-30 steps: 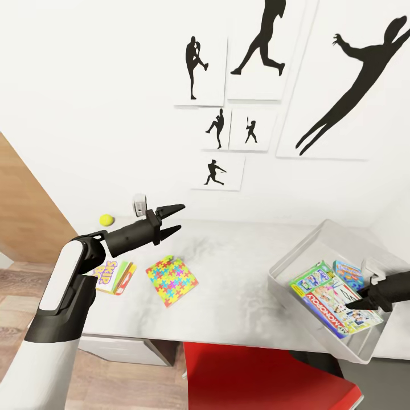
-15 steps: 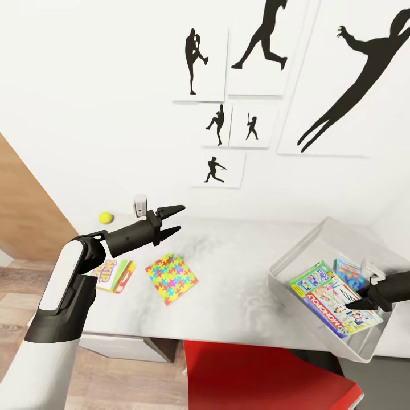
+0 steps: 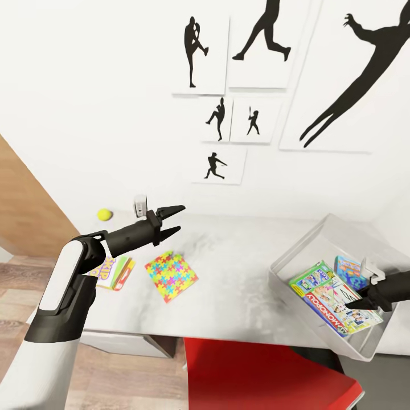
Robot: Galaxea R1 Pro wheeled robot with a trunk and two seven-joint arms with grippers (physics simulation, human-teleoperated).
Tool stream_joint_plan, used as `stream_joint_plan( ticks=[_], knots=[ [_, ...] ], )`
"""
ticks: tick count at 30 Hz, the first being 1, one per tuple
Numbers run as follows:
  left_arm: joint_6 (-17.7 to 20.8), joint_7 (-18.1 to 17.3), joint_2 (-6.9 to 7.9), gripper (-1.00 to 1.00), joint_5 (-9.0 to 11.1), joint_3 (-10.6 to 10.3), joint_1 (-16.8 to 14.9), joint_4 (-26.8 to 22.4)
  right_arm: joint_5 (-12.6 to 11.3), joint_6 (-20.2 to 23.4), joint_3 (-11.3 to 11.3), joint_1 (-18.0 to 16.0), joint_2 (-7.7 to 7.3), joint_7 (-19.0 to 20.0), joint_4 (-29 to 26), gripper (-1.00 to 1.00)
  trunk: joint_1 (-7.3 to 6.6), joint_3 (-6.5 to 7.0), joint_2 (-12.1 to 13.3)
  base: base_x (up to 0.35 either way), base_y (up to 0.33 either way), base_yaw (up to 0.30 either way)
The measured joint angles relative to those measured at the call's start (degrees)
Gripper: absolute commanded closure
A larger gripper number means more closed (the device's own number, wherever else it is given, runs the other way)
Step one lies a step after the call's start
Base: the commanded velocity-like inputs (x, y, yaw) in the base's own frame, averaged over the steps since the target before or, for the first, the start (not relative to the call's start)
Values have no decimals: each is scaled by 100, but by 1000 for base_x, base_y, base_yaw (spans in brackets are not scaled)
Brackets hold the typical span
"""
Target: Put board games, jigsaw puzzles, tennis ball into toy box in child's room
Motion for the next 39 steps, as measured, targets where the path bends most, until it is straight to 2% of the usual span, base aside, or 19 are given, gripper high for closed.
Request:
stream_joint_plan(
  ticks=[39],
  knots=[
    [0,7,-8,-100,-7,0,0,-1,52,-9,-47,-232,-10,-208,17,100,0,-40,0,0,0,0]
  ],
)
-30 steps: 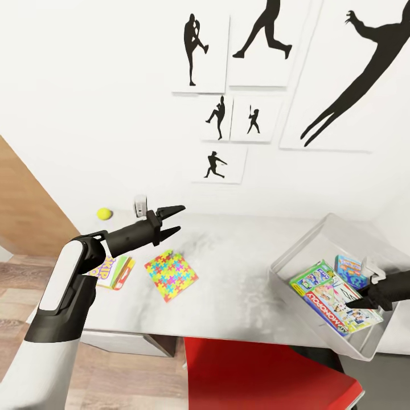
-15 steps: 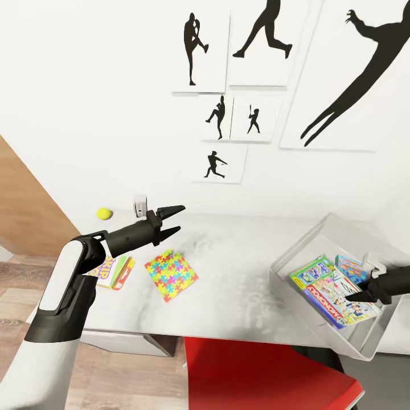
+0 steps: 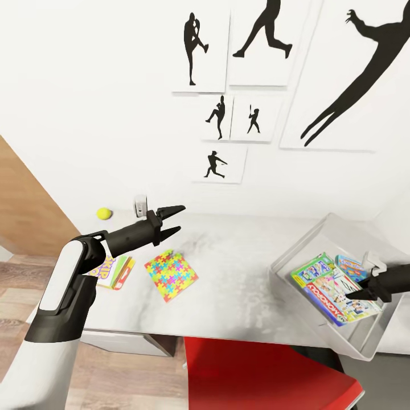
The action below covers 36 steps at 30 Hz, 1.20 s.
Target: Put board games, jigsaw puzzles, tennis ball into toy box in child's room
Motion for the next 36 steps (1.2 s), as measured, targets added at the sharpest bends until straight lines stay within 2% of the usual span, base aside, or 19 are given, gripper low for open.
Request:
stream_joint_plan(
  ticks=[11,36],
  knots=[
    [0,0,-1,-100,0,0,0,0,2,1,0,-12,-6,-1,0,100,0,-48,0,0,0,0],
    [0,0,-1,-100,-1,-3,8,0,3,0,-4,-17,-14,-3,0,100,0,-264,0,0,0,0]
  ],
)
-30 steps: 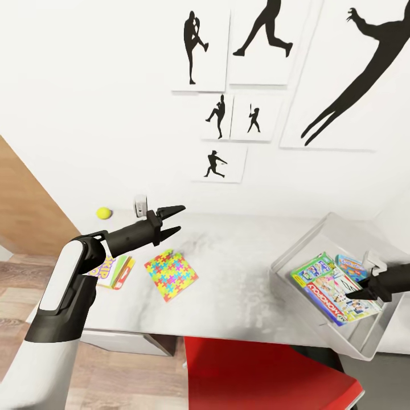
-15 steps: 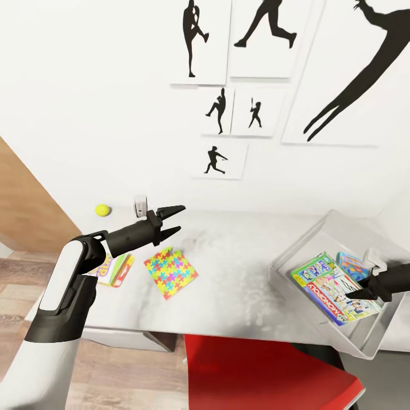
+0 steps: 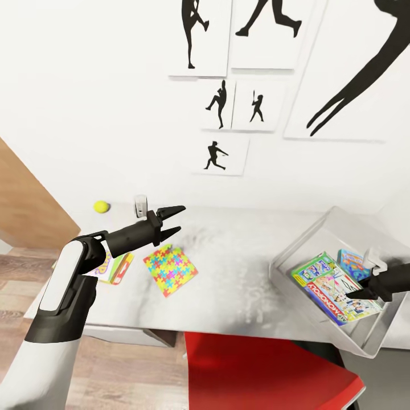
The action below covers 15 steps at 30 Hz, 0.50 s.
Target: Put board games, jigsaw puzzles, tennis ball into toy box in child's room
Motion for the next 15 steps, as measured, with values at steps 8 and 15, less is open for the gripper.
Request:
stream_joint_plan(
  ticks=[8,15],
  knots=[
    [0,0,0,-100,0,-4,1,0,0,0,-11,-1,-6,0,0,100,0,-67,0,0,0,0],
    [0,0,0,-100,0,-5,1,0,0,0,-13,-1,-13,0,0,100,0,-111,0,0,0,0]
  ],
)
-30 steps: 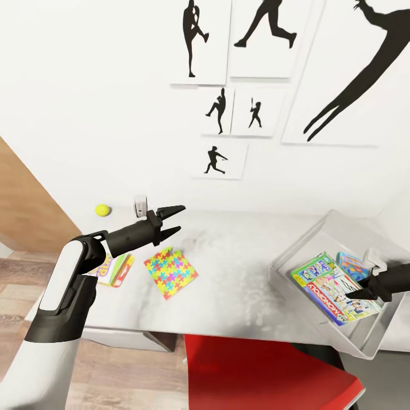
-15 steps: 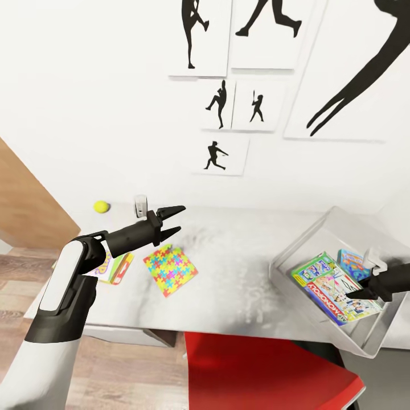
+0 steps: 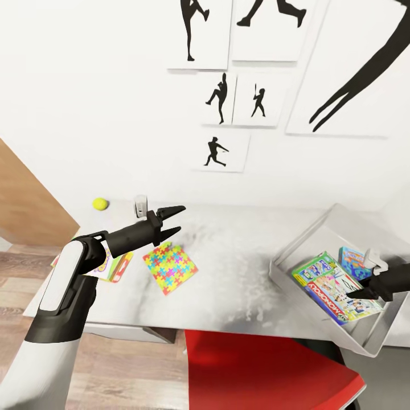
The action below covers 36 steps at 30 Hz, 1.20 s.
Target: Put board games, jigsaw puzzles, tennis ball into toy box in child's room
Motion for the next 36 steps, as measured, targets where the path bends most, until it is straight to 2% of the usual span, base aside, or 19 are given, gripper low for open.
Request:
stream_joint_plan(
  ticks=[19,28,36],
  knots=[
    [0,0,0,-100,-5,0,15,0,1,2,-1,-2,25,-33,0,100,0,-18,0,0,0,0],
    [0,0,0,-100,-2,0,24,0,3,7,12,2,40,-338,1,100,0,-19,0,0,0,0],
    [0,0,0,-100,0,0,26,0,2,9,16,3,44,-434,2,100,0,-19,0,0,0,0]
  ],
)
